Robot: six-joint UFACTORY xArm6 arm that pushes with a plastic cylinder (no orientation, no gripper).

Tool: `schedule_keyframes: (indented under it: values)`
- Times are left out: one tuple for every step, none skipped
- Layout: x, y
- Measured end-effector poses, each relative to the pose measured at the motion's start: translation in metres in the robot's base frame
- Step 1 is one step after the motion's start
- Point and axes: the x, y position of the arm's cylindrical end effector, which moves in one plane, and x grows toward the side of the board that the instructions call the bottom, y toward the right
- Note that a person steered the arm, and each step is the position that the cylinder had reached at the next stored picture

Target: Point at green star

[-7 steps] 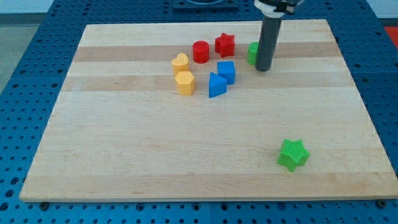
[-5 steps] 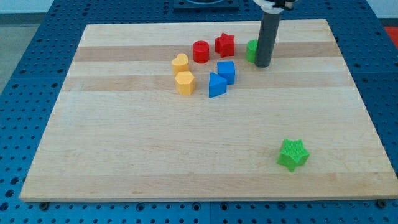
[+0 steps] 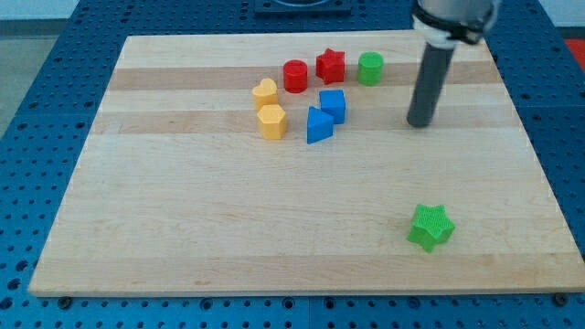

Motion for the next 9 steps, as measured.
schedule_keyframes:
  values:
    - [0.053, -0.042]
    - [0.094, -0.106]
    - [0.100, -0.121]
    - [0.155, -0.119]
    - [0.184, -0.117]
    - [0.196, -0.079]
    - [0.201, -0.024]
    - [0.201, -0.014]
    - [0.201, -0.014]
